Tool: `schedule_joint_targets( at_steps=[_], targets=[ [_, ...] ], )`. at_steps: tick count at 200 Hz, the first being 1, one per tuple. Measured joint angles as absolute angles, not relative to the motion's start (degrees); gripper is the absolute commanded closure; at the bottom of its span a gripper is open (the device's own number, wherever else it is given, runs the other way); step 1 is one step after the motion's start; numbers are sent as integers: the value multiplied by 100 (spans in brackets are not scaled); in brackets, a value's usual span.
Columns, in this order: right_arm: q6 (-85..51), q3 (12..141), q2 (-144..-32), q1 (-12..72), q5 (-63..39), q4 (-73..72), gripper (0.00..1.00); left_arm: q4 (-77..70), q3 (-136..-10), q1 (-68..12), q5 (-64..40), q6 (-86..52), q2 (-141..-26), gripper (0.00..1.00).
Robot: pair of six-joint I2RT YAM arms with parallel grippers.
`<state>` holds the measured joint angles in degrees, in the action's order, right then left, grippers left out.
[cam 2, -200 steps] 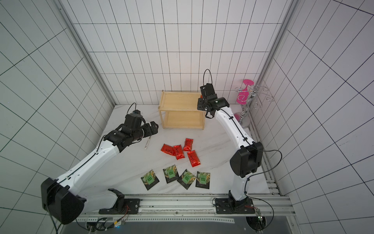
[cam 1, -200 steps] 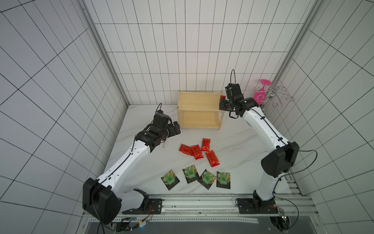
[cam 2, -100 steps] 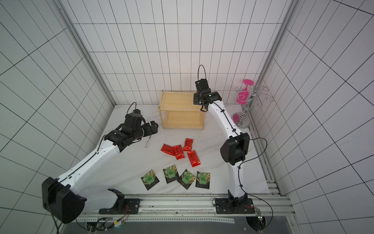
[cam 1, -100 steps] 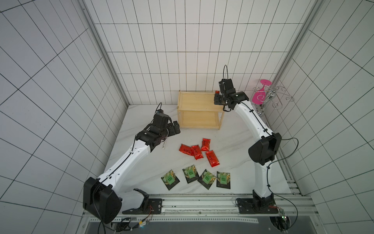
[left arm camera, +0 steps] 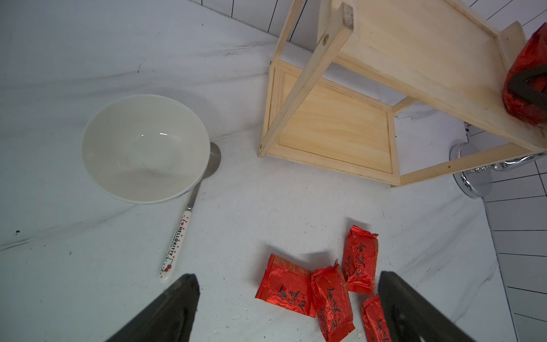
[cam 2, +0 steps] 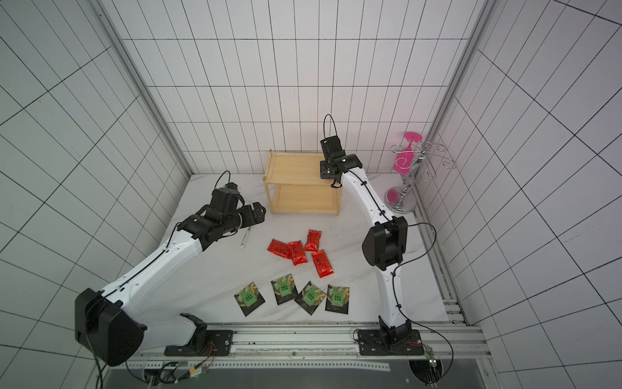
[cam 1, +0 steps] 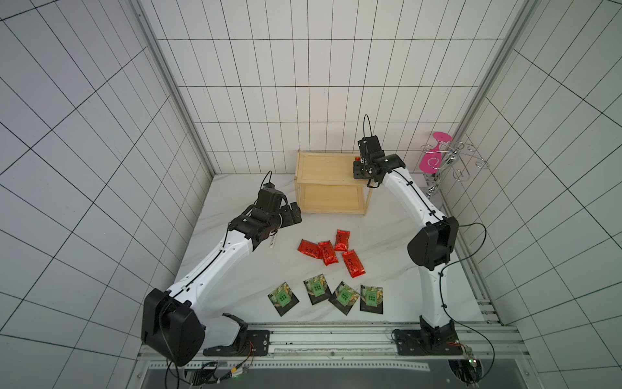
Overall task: Place the tea bags on the shelf by color
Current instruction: Place the tea bag on the shelf.
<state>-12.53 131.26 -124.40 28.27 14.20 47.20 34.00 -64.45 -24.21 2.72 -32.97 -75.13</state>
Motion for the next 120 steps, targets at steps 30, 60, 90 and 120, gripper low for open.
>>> schedule_joint_targets(
  at_steps=[30, 60, 90, 120],
  targets=[
    [-1256, 13148, -12440, 2832, 1426, 4722, 45, 3402, -6445, -2421, 272, -3297, -7513, 2],
    [-1267, 13148, -12440, 2853, 1426, 4720, 40, 3402, -6445, -2421, 274, -3297, -7511, 2],
    [-1269, 13183, -12438, 2864, 1420, 4737, 35, 3404, -6445, -2421, 276, -3297, -7437, 2],
    [-1271, 13211, -12302, 2899, 1422, 4783, 31, 3406, -6445, -2421, 274, -3301, -7258, 2]
  ],
)
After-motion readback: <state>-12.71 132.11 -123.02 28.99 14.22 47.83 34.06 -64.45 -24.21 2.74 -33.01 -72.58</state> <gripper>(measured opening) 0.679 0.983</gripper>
